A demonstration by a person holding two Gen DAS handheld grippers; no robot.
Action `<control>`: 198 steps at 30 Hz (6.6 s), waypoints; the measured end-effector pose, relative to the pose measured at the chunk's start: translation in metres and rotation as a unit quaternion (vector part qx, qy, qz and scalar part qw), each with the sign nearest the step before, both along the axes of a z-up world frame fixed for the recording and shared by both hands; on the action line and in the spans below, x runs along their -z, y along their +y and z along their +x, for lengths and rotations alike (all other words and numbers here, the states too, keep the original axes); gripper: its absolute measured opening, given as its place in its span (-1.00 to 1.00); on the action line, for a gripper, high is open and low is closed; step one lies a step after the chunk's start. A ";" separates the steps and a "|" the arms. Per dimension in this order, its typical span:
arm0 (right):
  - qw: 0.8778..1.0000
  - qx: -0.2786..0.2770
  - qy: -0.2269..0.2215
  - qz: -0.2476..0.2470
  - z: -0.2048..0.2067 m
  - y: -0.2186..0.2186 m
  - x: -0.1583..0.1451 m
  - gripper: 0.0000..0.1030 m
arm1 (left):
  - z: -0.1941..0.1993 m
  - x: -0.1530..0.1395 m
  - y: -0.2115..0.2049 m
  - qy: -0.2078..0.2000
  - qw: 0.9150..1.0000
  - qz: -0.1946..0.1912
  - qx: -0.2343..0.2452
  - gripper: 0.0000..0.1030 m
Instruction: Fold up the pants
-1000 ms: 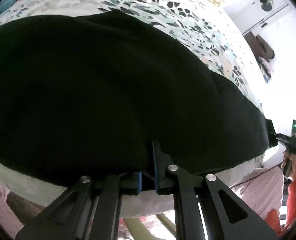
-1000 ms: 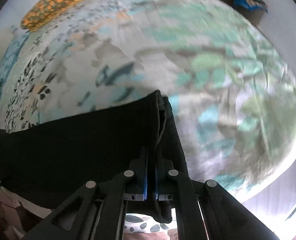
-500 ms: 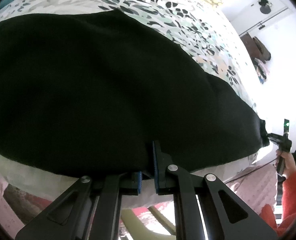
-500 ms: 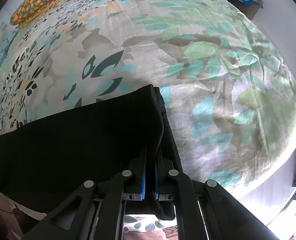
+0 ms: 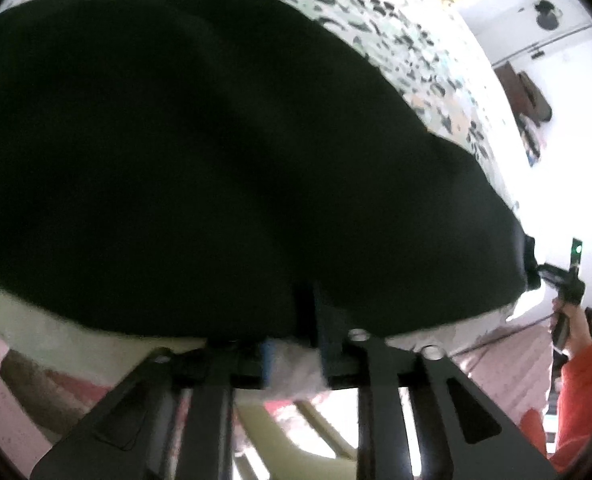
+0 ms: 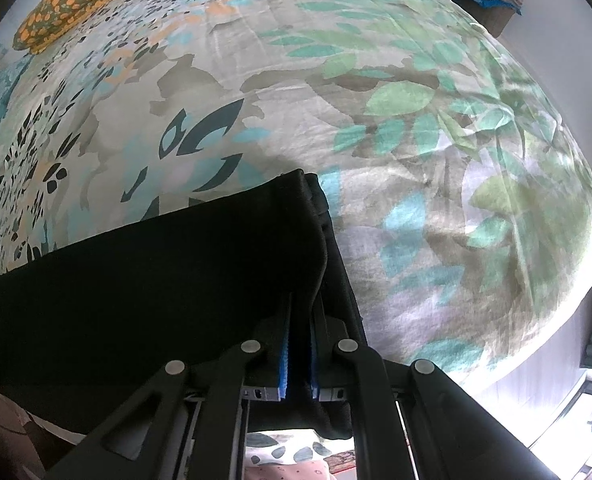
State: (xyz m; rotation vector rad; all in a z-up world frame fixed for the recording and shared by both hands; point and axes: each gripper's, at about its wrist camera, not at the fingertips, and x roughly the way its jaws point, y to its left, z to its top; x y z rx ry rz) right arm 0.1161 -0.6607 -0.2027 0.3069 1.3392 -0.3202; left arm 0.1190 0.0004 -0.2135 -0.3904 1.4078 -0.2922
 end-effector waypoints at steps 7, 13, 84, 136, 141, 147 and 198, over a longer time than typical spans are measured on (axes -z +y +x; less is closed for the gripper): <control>0.996 0.068 -0.064 -0.004 -0.026 -0.017 -0.027 0.18 | -0.044 -0.058 0.030 -0.006 0.998 0.067 0.015 0.55; 0.981 0.054 -0.142 -0.123 -0.038 0.027 -0.090 0.23 | -0.008 -0.104 0.058 -0.141 0.981 0.133 -0.013 0.81; 0.981 -0.154 -0.121 -0.016 0.006 0.286 0.025 1.00 | 0.089 -0.008 0.121 -0.137 0.966 0.211 -0.057 0.95; 0.961 -0.007 -0.081 0.266 -0.019 -0.062 0.032 -0.74 | 0.067 -0.031 0.035 -0.136 0.967 0.215 0.001 0.96; 0.934 0.004 -0.149 0.325 -0.025 -0.047 0.008 -0.76 | 0.063 -0.035 0.036 -0.143 0.966 0.216 0.000 0.96; 0.858 -0.028 -0.250 0.448 -0.019 0.027 -0.039 -0.76 | 0.064 -0.036 0.054 -0.146 0.969 0.197 -0.031 0.96; 0.938 -0.138 -0.258 0.189 -0.016 0.308 -0.036 0.82 | 0.025 -0.030 -0.007 -0.139 0.983 0.065 0.099 -0.82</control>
